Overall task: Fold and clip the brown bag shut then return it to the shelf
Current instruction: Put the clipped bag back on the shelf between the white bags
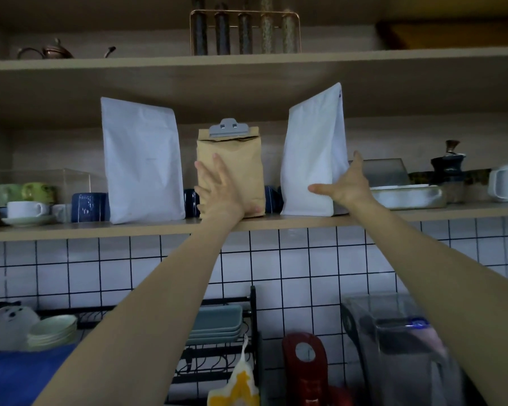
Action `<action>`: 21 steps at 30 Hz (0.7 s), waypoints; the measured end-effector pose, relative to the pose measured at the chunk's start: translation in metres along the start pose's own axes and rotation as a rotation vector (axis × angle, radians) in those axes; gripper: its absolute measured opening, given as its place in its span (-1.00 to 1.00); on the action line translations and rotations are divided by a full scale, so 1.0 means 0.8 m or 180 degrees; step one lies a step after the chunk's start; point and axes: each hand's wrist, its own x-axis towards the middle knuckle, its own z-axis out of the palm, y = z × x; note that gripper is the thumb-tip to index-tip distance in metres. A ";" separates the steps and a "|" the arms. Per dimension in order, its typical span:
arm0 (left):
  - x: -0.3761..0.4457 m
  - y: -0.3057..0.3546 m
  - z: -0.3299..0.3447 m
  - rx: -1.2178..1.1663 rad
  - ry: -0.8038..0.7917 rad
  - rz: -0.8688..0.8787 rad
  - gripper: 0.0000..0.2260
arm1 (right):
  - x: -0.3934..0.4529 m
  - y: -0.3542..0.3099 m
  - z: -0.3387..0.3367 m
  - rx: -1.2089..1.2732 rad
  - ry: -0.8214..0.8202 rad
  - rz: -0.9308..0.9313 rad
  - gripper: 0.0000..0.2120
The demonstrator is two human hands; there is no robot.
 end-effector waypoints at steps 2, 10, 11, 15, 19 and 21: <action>0.000 0.001 -0.001 -0.0017 -0.0008 -0.0036 0.42 | -0.001 -0.003 -0.001 0.0058 -0.0030 0.0001 0.27; -0.003 -0.006 -0.007 -0.0260 -0.0176 -0.0218 0.40 | -0.010 -0.001 -0.015 0.0700 -0.0407 0.0287 0.22; -0.004 -0.007 -0.010 -0.0306 -0.0216 -0.0263 0.41 | -0.010 -0.001 -0.016 0.0731 -0.0421 0.0318 0.21; -0.008 -0.010 -0.016 -0.0534 -0.0292 -0.0326 0.40 | -0.018 -0.002 -0.004 0.0196 -0.0136 0.0266 0.19; -0.013 -0.012 -0.022 -0.0586 -0.0262 -0.0397 0.41 | -0.027 -0.009 0.012 -0.0457 -0.0047 0.0165 0.16; -0.015 -0.010 -0.023 -0.0593 -0.0251 -0.0402 0.41 | -0.024 -0.007 0.007 -0.0380 -0.0231 0.0247 0.14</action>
